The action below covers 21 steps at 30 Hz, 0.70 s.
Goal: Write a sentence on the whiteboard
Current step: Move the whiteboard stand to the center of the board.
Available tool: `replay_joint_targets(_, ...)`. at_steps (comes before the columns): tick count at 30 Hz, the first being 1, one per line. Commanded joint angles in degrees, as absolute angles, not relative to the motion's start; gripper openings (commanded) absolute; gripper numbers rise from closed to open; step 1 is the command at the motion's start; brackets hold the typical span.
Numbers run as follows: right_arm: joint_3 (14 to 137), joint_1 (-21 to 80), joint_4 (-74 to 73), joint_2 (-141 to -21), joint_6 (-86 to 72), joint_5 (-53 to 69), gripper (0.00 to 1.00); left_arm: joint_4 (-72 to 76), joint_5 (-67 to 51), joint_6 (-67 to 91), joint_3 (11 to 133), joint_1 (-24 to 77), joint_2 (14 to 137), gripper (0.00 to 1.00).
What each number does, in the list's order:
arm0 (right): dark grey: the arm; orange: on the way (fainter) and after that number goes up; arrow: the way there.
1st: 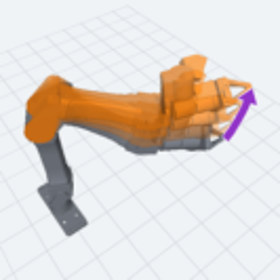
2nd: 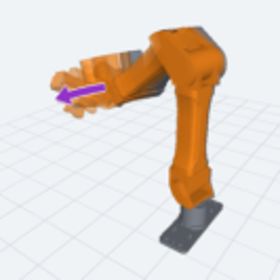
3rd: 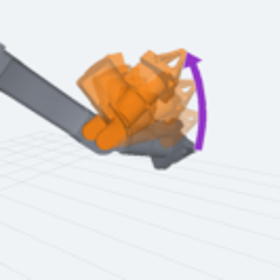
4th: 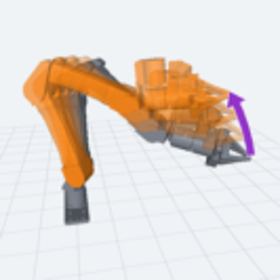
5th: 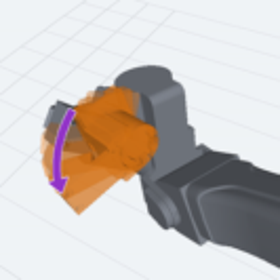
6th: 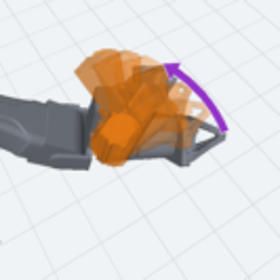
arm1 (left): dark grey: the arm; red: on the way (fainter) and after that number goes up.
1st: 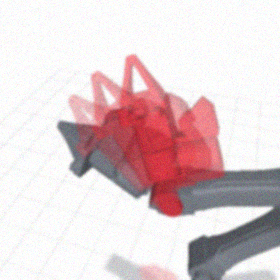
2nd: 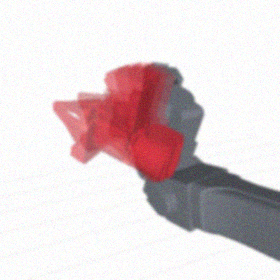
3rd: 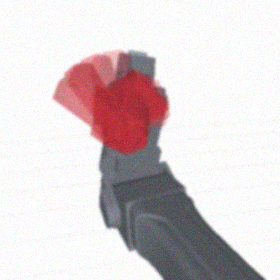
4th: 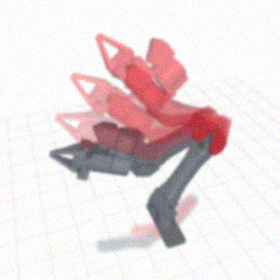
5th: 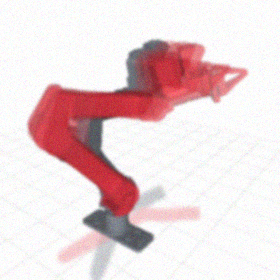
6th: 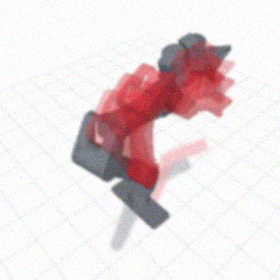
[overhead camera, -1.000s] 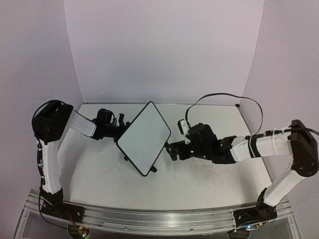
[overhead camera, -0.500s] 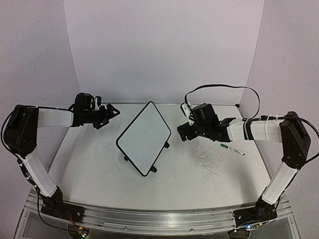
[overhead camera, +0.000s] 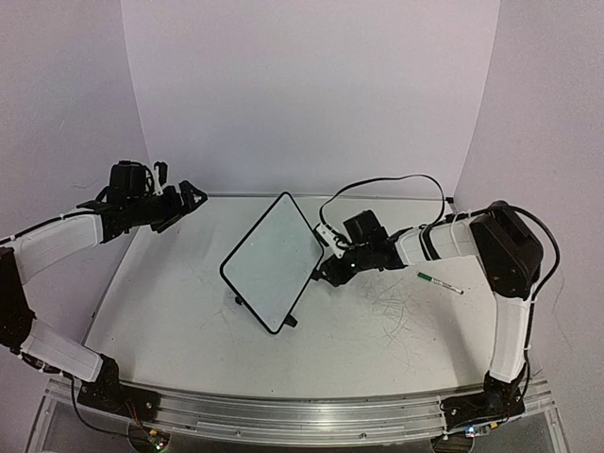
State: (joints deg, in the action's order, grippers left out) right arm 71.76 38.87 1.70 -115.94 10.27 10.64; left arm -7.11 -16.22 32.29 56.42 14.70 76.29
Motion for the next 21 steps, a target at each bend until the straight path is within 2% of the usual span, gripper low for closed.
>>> replay_joint_targets(1,75.4,38.6,0.8,-118.1,11.9,11.3,0.59,-9.5,-13.0,29.0,55.7,14.8,73.2,0.99)
replay_joint_targets(3,76.0,38.6,0.7,-118.6,12.2,13.5,0.53,-9.9,-12.5,28.6,55.7,14.8,73.1,0.99)
replay_joint_targets(9,78.9,38.7,0.0,-121.7,12.4,18.3,0.45,-9.9,-13.1,28.7,56.0,14.8,73.4,0.99)
replay_joint_targets(16,80.5,38.7,0.0,-123.5,12.1,20.6,0.42,-10.0,-13.5,29.0,56.5,14.8,73.2,0.99)
replay_joint_targets(21,81.0,38.8,0.0,-124.4,11.8,20.7,0.33,-10.0,-13.8,29.3,57.0,14.8,73.7,0.99)
